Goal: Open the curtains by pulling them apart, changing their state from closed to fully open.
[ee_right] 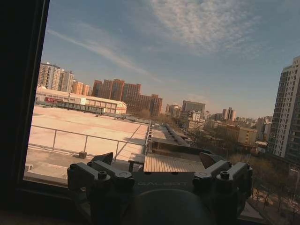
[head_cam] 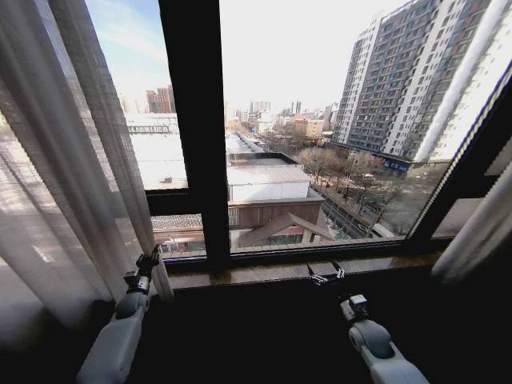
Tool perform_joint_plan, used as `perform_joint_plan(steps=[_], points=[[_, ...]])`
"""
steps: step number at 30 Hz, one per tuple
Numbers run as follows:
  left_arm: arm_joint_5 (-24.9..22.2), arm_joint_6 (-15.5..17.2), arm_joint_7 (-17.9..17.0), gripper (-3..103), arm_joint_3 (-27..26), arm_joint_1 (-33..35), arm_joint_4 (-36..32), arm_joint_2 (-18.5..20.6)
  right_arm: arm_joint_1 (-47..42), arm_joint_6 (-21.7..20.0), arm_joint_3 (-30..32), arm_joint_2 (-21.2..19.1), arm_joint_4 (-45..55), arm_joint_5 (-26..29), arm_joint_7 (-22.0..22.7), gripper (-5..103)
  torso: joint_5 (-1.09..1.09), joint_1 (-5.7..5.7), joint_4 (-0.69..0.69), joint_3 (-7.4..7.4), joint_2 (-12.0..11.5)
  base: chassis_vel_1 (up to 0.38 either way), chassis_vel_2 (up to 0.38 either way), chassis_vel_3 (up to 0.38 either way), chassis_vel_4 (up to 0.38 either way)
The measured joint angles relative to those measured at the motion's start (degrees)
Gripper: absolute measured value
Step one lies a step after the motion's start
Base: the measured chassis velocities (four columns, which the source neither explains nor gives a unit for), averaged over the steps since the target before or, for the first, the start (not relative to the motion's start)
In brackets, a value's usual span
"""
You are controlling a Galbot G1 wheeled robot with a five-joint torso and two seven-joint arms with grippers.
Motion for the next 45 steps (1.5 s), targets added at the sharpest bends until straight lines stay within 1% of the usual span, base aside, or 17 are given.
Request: perform_joint_plan(steps=[2, 5, 17, 25, 35, 36, 39, 43, 45], points=[[-0.1, -0.4, 0.0, 3, -0.6, 0.7, -0.3, 0.5, 0.0, 0.0, 0.0, 0.0, 0.0, 0.0, 0.0, 100, 0.0, 0.0, 0.0, 0.0, 0.0, 0.0, 0.0, 0.0, 0.0], [-0.5, -0.6, -0.1, 0, -1.0, 1.3, -0.6, 1.0, 0.0, 0.0, 0.0, 0.0, 0.0, 0.0, 0.0, 100, 0.0, 0.0, 0.02, 0.0, 0.0, 0.0, 0.0, 0.0, 0.0], [-1.3, -1.3, -0.3, 0, -1.6, 2.4, -0.9, 1.7, 0.0, 0.0, 0.0, 0.0, 0.0, 0.0, 0.0, 100, 0.0, 0.0, 0.0, 0.0, 0.0, 0.005, 0.009, -0.009, -0.008], [-1.4, -1.6, -0.4, 0, -1.8, 2.6, -1.0, 1.8, 0.0, 0.0, 0.0, 0.0, 0.0, 0.0, 0.0, 100, 0.01, 0.0, 0.01, 0.0, 0.0, 0.113, 0.141, -0.101, -0.135], [-1.4, -1.8, -0.6, 0, -2.1, 3.2, -1.7, 1.3, 0.0, 0.0, 0.0, 0.0, 0.0, 0.0, 0.0, 100, 0.01, 0.01, 0.01, 0.01, 0.0, 0.271, 0.24, -0.258, -0.25], [-1.4, -1.8, -0.7, 0, -2.2, 3.3, -1.7, 1.3, 0.0, 0.0, 0.0, 0.0, 0.0, 0.0, 0.0, 100, -0.01, 0.01, 0.01, 0.01, 0.0, 0.371, 0.247, -0.416, -0.244], [-1.4, -2.0, -0.8, 0, -2.3, 3.4, -1.7, 1.3, 0.0, 0.0, 0.0, 0.0, 0.0, 0.0, 0.0, 100, 0.02, 0.01, 0.01, 0.0, 0.0, 0.439, 0.278, -0.43, -0.282], [-1.3, -2.2, -0.9, 0, -2.3, 3.4, -1.7, 1.3, 0.0, 0.0, 0.0, 0.0, 0.0, 0.0, 0.0, 100, 0.02, -0.02, -0.01, -0.01, 0.0, 0.477, 0.263, -0.466, -0.261], [-1.3, -2.4, -0.9, 0, -2.4, 3.5, -1.5, 1.3, 0.0, 0.0, 0.0, 0.0, 0.0, 0.0, 0.0, 100, -0.03, -0.02, 0.02, -0.01, 0.0, 0.481, 0.256, -0.457, -0.244]])
